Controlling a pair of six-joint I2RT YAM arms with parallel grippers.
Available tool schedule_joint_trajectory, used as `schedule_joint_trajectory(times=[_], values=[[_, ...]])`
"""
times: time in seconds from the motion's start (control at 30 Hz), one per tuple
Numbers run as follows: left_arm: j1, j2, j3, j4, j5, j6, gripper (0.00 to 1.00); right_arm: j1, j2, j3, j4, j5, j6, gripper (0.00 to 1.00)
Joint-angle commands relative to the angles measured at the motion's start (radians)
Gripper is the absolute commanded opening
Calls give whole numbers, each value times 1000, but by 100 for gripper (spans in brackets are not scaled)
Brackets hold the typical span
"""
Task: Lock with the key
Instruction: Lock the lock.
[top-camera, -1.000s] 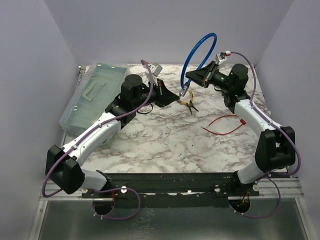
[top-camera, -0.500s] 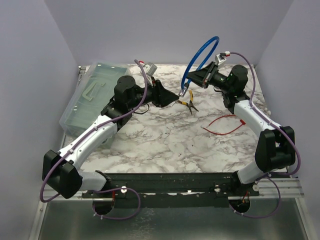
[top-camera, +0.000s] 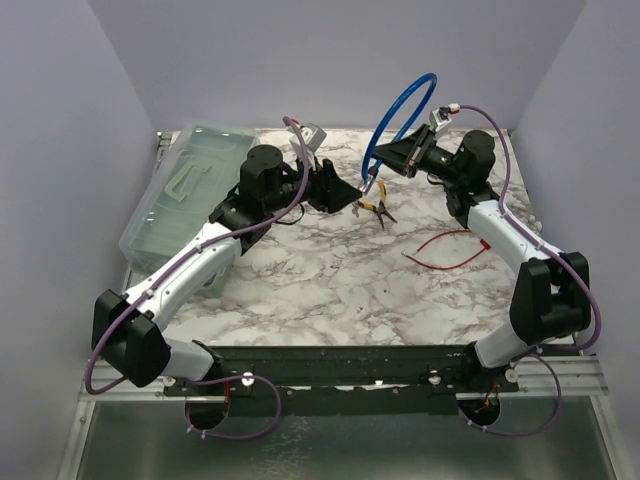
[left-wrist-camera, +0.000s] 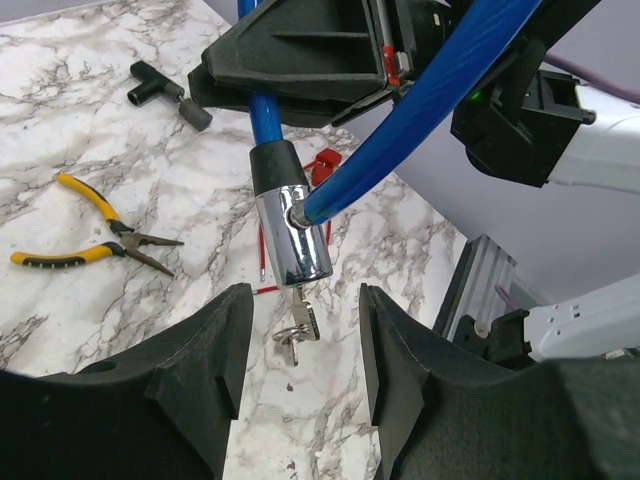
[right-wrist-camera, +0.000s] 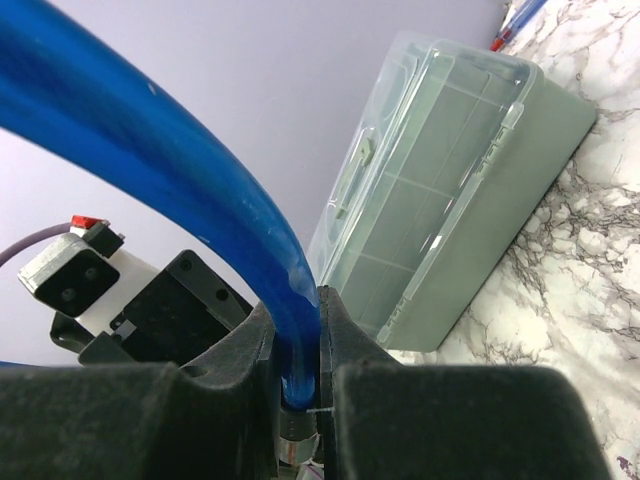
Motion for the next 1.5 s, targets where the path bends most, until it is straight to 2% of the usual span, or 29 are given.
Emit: schedule_joint_trajectory(times=[0.0, 0.1, 0.3, 0.43, 0.6, 0.77, 0.87, 1.13, 1.33, 1.47], values=[[-9, 21, 26, -29, 13, -10, 50, -6, -32, 6, 32, -7, -7, 1], [-9, 21, 12, -30, 23, -29, 47, -6, -33, 11, 38, -9, -4, 1], [-9, 33, 12, -22, 44, -76, 34, -6, -31, 12, 68, -18, 8, 1], [-9, 41, 3, -8, 67, -128, 32, -7, -34, 9, 75, -19, 13, 1], [-10, 45, -7, 16, 81, -161, 24, -6, -36, 5, 93, -24, 20, 1], [-6, 38, -27, 71, 102, -206, 8, -7, -36, 1, 118, -29, 26, 1], [-4, 36, -40, 97, 134, -234, 1, -7, -35, 0, 142, -32, 36, 1], [0, 19, -87, 185, 199, -284, 0, -20, -34, 0, 199, -30, 74, 1], [-3, -8, -122, 176, 174, -228, 0, -52, -31, 18, 207, -18, 84, 1], [-15, -19, -127, 111, 125, -148, 0, -75, -26, 39, 196, -7, 87, 1]])
